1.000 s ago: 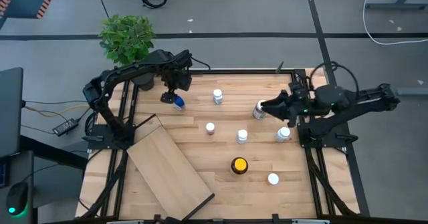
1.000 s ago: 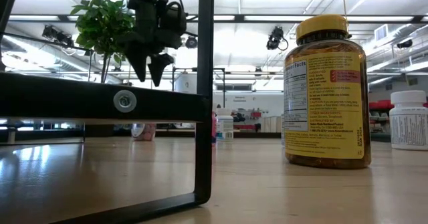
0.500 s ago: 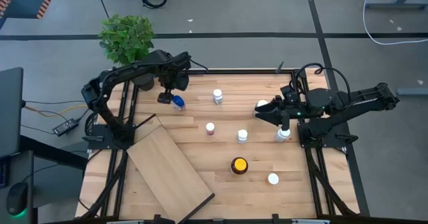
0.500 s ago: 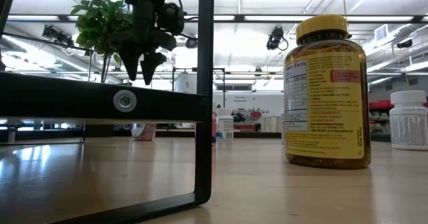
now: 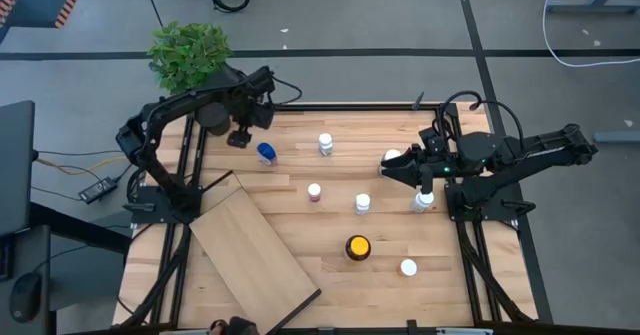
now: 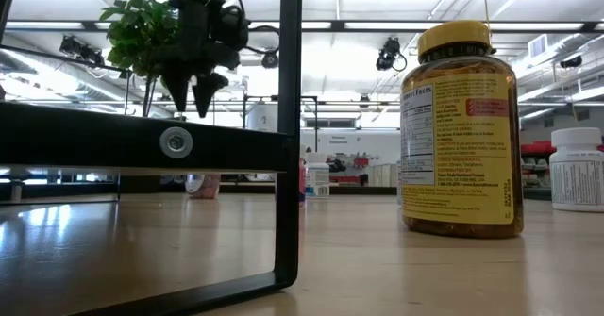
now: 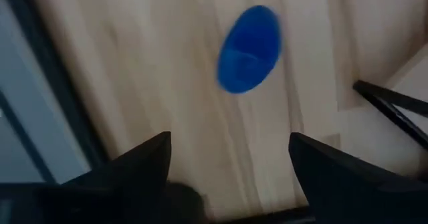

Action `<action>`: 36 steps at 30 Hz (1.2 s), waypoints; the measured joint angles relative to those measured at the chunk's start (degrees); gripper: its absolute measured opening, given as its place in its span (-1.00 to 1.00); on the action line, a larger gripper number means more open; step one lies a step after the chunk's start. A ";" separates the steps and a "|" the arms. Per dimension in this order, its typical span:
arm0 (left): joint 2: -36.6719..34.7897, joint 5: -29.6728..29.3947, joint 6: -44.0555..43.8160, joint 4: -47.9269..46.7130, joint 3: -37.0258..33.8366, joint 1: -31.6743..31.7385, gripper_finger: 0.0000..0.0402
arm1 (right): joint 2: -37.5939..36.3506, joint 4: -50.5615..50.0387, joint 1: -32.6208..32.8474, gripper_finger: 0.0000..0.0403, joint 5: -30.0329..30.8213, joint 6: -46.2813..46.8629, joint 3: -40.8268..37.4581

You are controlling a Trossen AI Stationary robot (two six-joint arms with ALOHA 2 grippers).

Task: Pick and place medicine bottles onto shelf by color
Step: Put the pink pill bottle on the shelf

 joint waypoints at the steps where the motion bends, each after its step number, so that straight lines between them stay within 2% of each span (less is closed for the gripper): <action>1: 0.04 0.25 2.13 -0.01 -1.47 -0.06 0.51 | 0.00 0.00 0.00 0.30 0.00 0.21 0.00; 3: 0.11 0.18 7.67 -0.40 -5.00 -0.13 0.47 | 0.00 0.00 0.00 0.30 -0.02 0.29 0.00; 8: -1.74 -4.69 13.05 5.09 -9.89 -1.00 0.40 | 0.00 0.02 0.12 0.30 0.00 1.96 0.00; 19: -2.19 -3.82 19.89 8.83 -10.27 -0.70 0.35 | 0.00 0.37 0.22 0.30 0.31 1.97 0.00; 26: -2.97 -6.06 16.70 8.50 -10.27 -0.70 0.29 | 0.00 1.29 0.20 0.30 0.48 1.95 0.00; 32: -6.68 -8.42 10.41 6.83 -9.31 -0.70 0.09 | 1.66 1.34 0.20 0.30 3.92 1.23 0.04; 36: -10.06 -6.22 4.53 6.81 -8.98 -1.02 -0.04 | 4.30 1.32 0.17 0.30 4.15 -2.16 0.04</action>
